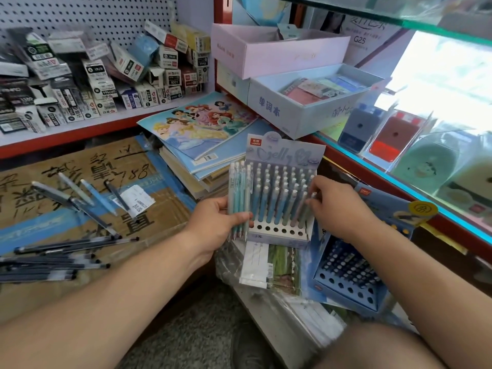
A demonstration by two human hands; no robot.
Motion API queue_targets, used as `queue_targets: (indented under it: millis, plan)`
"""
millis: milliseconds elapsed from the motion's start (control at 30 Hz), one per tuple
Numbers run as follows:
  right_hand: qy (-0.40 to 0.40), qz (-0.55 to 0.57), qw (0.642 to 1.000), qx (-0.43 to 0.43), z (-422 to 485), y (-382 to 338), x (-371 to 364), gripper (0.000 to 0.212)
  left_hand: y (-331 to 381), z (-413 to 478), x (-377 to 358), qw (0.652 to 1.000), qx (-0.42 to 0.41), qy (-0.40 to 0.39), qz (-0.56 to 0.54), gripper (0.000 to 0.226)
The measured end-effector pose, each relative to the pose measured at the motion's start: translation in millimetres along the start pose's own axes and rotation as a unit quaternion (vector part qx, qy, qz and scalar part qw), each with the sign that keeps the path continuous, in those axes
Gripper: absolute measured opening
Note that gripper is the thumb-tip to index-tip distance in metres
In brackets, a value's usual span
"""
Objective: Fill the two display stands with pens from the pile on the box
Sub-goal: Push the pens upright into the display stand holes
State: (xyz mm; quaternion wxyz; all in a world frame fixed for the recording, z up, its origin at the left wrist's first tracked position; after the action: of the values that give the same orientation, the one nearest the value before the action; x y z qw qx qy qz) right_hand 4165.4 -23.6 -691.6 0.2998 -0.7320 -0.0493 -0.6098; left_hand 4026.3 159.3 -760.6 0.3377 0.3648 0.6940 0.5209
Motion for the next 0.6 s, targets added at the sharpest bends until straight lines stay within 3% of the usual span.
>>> queue_targets:
  millis: [167,300,467,600]
  plan:
    - [0.022,-0.017,0.999,-0.023,0,-2,6,0.011,1,-3,4,1.0,0.003,0.002,0.001,0.024]
    - [0.097,0.02,0.995,0.013,-9,-25,18,0.011,5,-8,11,1.0,0.008,-0.003,0.002,0.026]
    - [0.003,0.255,0.966,0.034,-13,-65,-3,0.019,6,-19,10,0.997,0.024,-0.064,-0.037,0.03]
    - [-0.048,0.335,0.941,0.01,-9,-77,-17,0.023,5,-25,8,0.996,0.021,-0.086,-0.031,0.03]
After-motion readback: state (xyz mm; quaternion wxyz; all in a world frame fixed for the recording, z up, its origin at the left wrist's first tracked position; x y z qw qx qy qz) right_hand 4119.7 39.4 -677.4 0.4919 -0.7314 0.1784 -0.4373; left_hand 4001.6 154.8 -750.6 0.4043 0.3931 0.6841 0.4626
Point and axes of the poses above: each hand's wrist, its own z-axis towards the middle knuckle, its own x-axis out of the back of the hand, y = z × x, the point moved 6 cm from there along z, towards the middle knuckle, and after that the axes turned 5 degrees about -x, right-handed, at the moved point
